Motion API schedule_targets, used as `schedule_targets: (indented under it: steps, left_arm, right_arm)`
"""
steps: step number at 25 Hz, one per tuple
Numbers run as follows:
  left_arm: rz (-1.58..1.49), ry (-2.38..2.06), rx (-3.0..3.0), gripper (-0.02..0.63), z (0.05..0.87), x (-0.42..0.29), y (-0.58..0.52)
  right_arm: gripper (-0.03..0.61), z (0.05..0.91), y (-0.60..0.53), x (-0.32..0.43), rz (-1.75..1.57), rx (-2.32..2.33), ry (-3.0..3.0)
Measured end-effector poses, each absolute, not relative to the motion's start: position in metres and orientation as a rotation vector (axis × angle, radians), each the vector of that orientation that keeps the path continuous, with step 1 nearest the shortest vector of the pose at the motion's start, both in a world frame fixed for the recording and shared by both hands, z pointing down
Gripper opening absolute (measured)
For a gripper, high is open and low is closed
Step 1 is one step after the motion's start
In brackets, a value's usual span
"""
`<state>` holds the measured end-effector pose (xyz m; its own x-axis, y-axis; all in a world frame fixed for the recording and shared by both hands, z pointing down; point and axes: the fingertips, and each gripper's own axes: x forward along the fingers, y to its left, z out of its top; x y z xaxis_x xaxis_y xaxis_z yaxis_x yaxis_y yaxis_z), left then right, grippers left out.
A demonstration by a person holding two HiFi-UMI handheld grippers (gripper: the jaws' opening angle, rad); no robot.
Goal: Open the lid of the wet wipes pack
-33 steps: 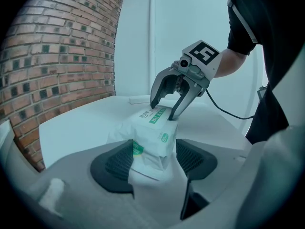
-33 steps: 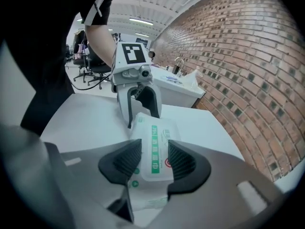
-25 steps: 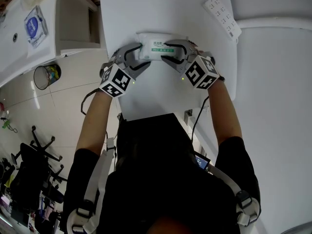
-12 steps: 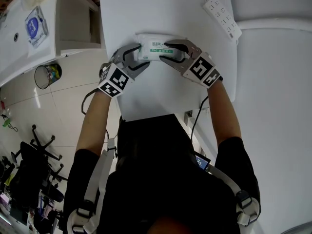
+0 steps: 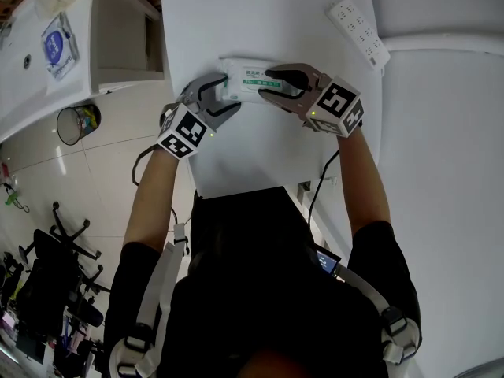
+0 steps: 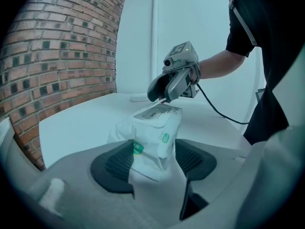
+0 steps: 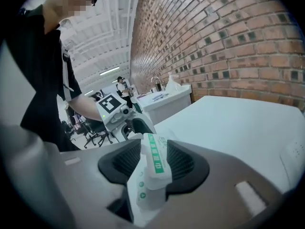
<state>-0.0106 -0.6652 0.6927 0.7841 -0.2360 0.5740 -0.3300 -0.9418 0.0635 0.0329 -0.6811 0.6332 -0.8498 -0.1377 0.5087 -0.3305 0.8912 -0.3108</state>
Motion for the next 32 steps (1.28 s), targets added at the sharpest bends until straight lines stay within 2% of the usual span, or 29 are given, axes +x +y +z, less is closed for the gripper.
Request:
schedule_targets:
  steps: [10, 13, 17, 32]
  left_arm:
    - [0.873, -0.435, 2.782, 0.276, 0.691, -0.011, -0.664]
    - [0.876, -0.429, 2.781, 0.276, 0.692, -0.012, -0.664]
    - [0.861, -0.424, 2.773, 0.276, 0.691, -0.012, -0.665]
    - [0.826, -0.414, 2.755, 0.278, 0.691, -0.014, -0.666]
  right_arm:
    - [0.146, 0.606, -0.715, 0.040, 0.361, 0.417, -2.581]
    - [0.091, 0.606, -0.731, 0.043, 0.285, 0.486, -2.561]
    - [0.075, 0.613, -0.745, 0.046, 0.243, 0.545, -2.539]
    - [0.080, 0.657, -0.773, 0.058, 0.389, 0.734, -2.438]
